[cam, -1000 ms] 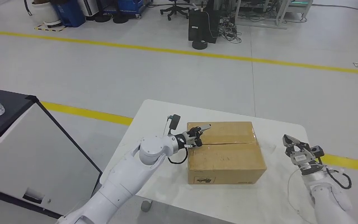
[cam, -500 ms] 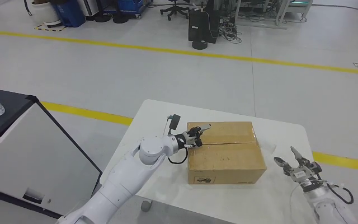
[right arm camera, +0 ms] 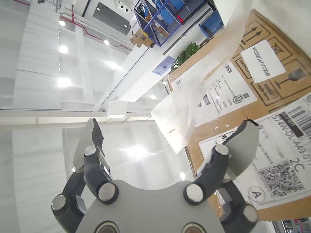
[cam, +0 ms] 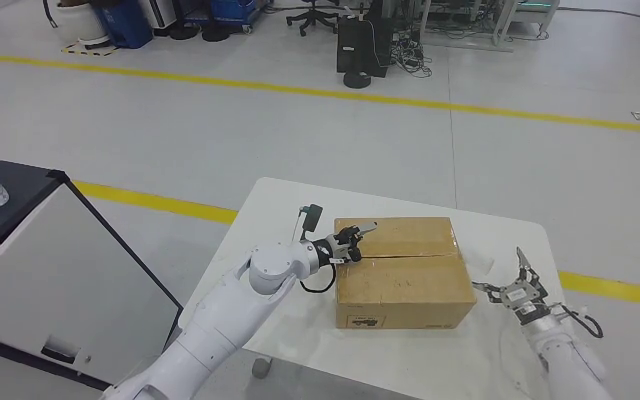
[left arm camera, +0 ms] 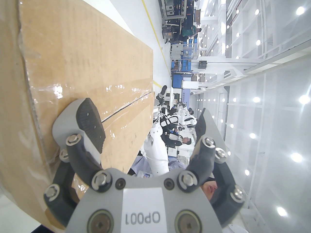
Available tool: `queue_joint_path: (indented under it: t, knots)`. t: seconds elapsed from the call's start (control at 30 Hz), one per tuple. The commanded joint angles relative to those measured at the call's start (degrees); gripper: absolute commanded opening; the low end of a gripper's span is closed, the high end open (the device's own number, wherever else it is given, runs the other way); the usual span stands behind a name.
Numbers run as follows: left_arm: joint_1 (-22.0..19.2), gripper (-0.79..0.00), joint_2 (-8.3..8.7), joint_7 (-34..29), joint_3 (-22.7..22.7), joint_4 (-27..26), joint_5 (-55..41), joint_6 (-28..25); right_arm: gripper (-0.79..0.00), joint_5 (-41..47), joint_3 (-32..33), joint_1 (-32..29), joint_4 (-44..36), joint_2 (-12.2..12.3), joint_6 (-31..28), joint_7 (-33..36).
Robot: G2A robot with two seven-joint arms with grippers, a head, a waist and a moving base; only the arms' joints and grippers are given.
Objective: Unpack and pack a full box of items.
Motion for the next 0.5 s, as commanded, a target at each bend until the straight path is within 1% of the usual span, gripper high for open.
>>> queue_joint_path:
  t: [0.0, 0.03, 0.07, 0.1, 0.17, 0.2, 0.23, 0.27, 0.4, 0.47]
  knots:
    - [0.00, 0.000, 0.00, 0.00, 0.00, 0.00, 0.00, 0.00, -0.080, -0.33, -0.08, 0.57, 0.04, -0.07, -0.18, -0.21]
    - [0.00, 0.000, 0.00, 0.00, 0.00, 0.00, 0.00, 0.00, -0.129, -0.35, -0.03, 0.71, 0.05, -0.11, -0.20, -0.36]
    - [0.00, 0.000, 0.00, 0.00, 0.00, 0.00, 0.00, 0.00, -0.200, -0.52, 0.03, 0.76, 0.02, -0.13, -0.34, -0.65]
    - [0.00, 0.000, 0.00, 0.00, 0.00, 0.00, 0.00, 0.00, -0.372, -0.53, 0.09, 0.73, -0.12, -0.15, -0.30, -0.65]
    - [0.00, 0.000, 0.00, 0.00, 0.00, 0.00, 0.00, 0.00, -0.489, -0.45, 0.31, 0.49, -0.23, -0.18, -0.17, -0.77]
    - [0.00, 0.000, 0.00, 0.00, 0.00, 0.00, 0.00, 0.00, -0.646, -0.51, 0.43, 0.32, -0.44, -0.19, -0.17, -0.66]
    - [0.00, 0.000, 0.00, 0.00, 0.00, 0.00, 0.00, 0.00, -0.751, -0.76, 0.60, 0.08, -0.59, -0.17, -0.35, -0.69]
    - [0.00, 0.000, 0.00, 0.00, 0.00, 0.00, 0.00, 0.00, -0.785, -0.95, 0.75, -0.13, -0.79, -0.17, -0.42, -0.71]
    - [0.00, 0.000, 0.00, 0.00, 0.00, 0.00, 0.00, 0.00, -0.785, -3.08, 1.32, -0.88, -2.09, -0.08, -2.26, -1.12]
    - [0.00, 0.000, 0.00, 0.00, 0.00, 0.00, 0.00, 0.00, -0.785, -5.40, 1.65, -1.10, -3.39, 0.01, -4.54, -1.93]
